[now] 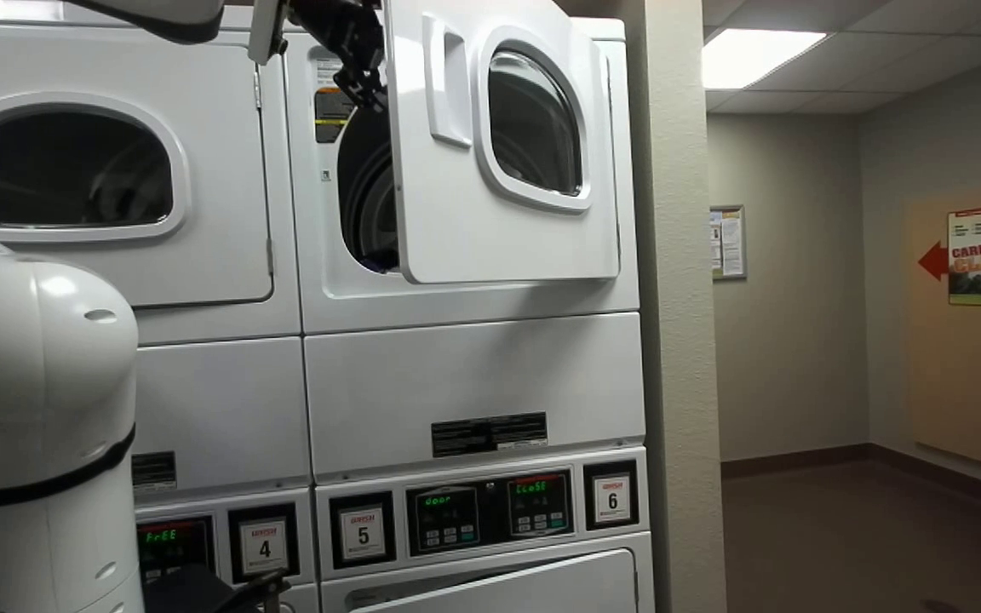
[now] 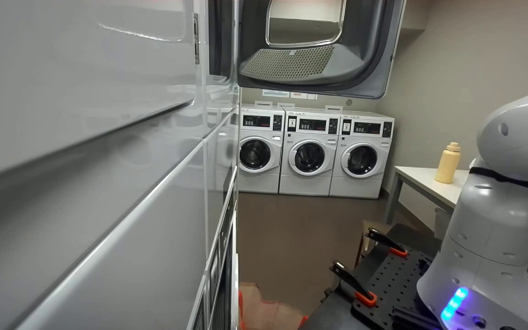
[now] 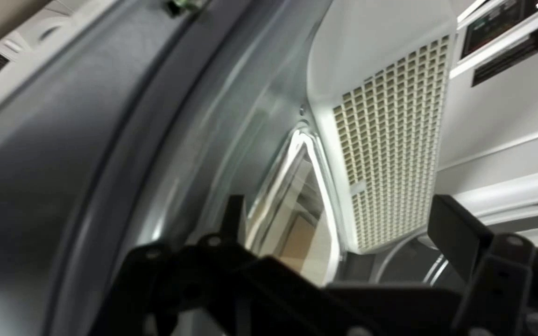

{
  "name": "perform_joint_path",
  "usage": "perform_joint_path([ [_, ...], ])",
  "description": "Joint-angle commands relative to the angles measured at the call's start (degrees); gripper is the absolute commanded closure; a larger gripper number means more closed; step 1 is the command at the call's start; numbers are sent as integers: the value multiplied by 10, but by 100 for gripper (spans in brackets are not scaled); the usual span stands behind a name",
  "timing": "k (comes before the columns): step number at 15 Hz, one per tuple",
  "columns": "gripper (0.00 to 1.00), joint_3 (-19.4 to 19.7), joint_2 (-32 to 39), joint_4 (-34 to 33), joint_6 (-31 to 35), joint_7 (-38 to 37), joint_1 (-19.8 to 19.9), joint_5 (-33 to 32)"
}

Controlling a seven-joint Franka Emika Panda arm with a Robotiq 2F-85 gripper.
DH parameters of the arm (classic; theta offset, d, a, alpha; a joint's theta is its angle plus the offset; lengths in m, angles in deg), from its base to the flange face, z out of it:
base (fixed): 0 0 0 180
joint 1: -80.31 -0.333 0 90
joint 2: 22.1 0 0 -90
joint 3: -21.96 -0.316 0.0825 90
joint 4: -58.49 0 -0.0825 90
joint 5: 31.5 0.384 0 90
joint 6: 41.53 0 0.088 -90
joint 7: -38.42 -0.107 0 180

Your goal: Open the door of the washing machine on the top right

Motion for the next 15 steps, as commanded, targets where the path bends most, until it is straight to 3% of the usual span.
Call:
perform_joint_path([
  [1, 0, 21, -24, 3, -15, 10, 40, -45],
  [9, 0, 77, -53, -9, -27, -12, 100, -169],
  [12, 0, 77, -53, -1, -36, -12, 76, -160],
  [15, 0, 61, -36, 7, -22, -13, 18, -76],
])
